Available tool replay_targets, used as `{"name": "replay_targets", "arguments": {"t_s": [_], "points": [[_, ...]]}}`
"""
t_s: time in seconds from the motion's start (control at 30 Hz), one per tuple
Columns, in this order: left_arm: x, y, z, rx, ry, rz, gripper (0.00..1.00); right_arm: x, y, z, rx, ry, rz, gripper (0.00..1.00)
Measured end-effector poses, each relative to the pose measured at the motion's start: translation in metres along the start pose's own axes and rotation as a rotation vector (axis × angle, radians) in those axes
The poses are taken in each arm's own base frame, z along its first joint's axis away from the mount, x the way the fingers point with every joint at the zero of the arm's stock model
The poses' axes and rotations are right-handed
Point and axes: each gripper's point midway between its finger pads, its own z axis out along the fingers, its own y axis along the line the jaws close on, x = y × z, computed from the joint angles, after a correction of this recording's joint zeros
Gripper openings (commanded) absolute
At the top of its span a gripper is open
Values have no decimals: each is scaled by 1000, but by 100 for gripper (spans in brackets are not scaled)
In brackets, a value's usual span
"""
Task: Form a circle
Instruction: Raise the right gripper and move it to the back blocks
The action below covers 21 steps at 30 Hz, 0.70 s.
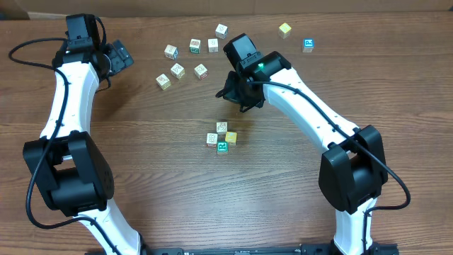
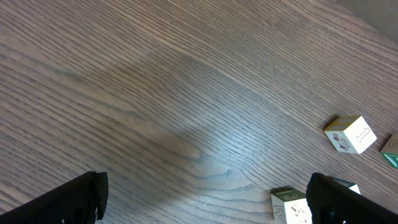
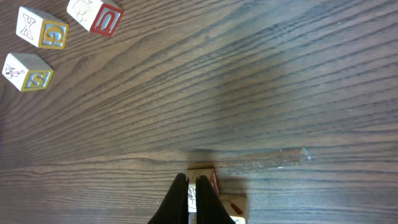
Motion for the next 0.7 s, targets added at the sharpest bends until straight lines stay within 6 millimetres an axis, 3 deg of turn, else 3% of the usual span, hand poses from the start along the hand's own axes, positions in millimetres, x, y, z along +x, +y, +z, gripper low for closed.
{"name": "replay_targets", "arguments": {"t_s": [0.3, 0.7], "points": [[0, 0, 0, 0, 0, 0, 100, 5, 4, 15, -17, -17, -17, 4], [0, 0, 0, 0, 0, 0, 99, 41, -37, 16, 146, 121, -10, 4]]}}
